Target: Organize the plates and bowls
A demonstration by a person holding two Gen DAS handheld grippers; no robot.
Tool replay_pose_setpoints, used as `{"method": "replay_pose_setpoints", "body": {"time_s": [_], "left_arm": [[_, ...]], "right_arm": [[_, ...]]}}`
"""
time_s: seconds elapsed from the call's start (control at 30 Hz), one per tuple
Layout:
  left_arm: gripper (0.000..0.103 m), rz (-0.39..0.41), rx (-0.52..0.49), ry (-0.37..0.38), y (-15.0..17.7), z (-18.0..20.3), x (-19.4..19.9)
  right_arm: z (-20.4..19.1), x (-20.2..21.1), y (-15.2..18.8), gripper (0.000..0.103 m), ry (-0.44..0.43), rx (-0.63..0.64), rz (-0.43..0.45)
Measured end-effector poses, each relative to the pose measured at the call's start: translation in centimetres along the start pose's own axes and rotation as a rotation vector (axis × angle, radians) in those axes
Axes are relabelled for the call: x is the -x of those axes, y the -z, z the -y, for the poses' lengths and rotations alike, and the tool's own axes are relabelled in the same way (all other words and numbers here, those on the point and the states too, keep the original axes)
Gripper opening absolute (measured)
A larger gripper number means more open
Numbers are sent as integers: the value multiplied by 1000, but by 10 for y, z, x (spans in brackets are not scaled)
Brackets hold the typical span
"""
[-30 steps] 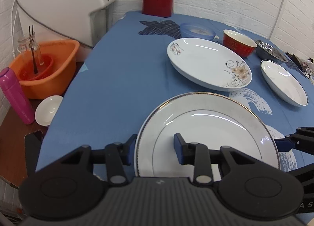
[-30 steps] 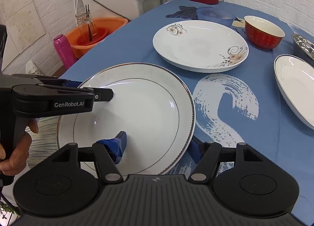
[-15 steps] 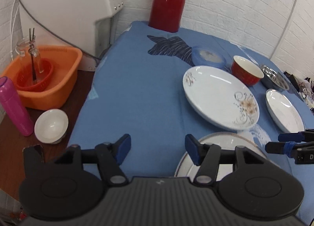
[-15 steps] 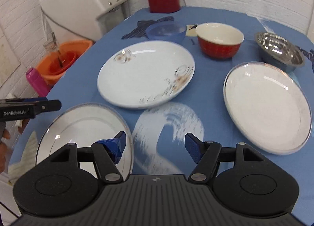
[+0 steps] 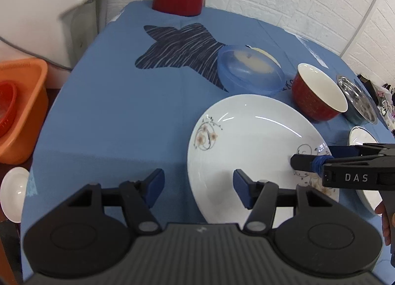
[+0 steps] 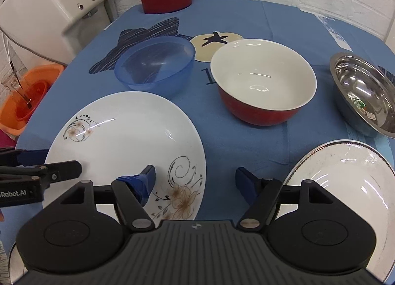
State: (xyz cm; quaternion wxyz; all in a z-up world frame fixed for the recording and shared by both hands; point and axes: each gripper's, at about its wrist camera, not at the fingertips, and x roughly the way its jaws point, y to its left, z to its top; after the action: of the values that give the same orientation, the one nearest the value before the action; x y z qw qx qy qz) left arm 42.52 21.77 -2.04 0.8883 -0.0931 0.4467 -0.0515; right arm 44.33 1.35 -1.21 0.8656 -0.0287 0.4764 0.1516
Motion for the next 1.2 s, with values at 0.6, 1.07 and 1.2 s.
{"method": "replay_pose_setpoints", "body": {"time_s": [0.6, 1.07, 1.2], "left_arm": [[16, 30, 2, -20, 6, 9, 26], [16, 87, -2, -69, 55, 12, 103], [17, 81, -2, -84, 94, 10, 118]], "right_arm": [[-15, 21, 14, 33, -101, -21, 49], [-42, 81, 60, 38, -176, -16, 73], [-56, 92, 88, 38, -187, 28, 64]]}}
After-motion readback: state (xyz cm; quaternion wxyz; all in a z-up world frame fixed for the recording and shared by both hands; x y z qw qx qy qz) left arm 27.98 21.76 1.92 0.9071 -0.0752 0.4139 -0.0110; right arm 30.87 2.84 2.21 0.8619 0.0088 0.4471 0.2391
